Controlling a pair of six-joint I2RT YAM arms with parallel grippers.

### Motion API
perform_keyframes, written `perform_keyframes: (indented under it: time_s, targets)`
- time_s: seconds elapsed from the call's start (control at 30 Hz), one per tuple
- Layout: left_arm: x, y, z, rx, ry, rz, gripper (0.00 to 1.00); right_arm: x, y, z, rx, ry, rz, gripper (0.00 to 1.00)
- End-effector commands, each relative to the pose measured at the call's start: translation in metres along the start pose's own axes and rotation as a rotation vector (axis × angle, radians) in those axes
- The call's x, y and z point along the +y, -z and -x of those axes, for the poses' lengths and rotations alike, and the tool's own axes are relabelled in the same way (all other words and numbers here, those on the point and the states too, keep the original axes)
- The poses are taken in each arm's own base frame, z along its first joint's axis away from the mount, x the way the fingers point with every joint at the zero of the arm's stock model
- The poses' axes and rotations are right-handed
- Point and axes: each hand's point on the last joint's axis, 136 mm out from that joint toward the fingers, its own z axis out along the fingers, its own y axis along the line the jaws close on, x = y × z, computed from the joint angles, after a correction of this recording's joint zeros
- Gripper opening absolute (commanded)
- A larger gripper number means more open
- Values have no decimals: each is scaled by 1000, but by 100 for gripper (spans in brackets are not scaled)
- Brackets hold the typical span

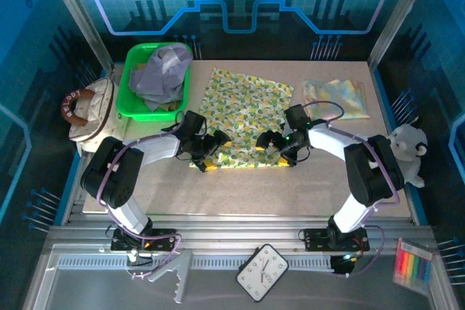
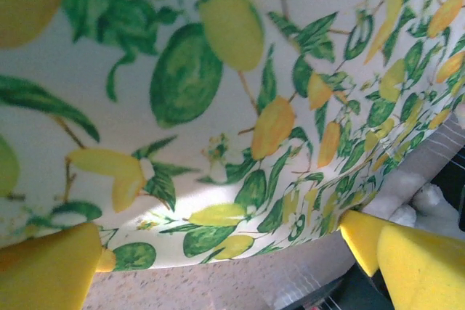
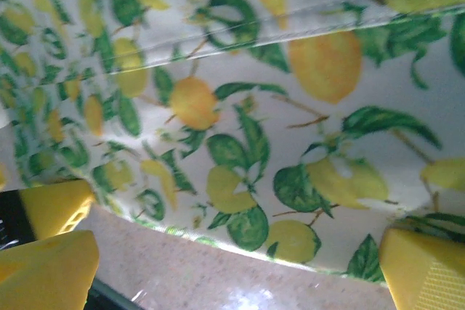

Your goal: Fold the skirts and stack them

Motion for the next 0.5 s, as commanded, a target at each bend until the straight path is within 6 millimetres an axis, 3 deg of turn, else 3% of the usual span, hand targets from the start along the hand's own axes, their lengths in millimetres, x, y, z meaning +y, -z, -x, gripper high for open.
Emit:
perform_keyframes:
  time_s: [0.0,0.13,0.33,0.47]
  targets:
    - [15,-4,16,-71,-28,71,99,-24,-11,6,-16,-16,-61,100]
    - [17,5,11,-78,-29,61,99,-27,-9,6,-13,-43,-37,100]
    - [1,31,19,-156,-120,81,99,6,17,18,-77,21,22,100]
    - [17,31,31,-184,-96,139,99,-8,8,21,-71,1,-37,100]
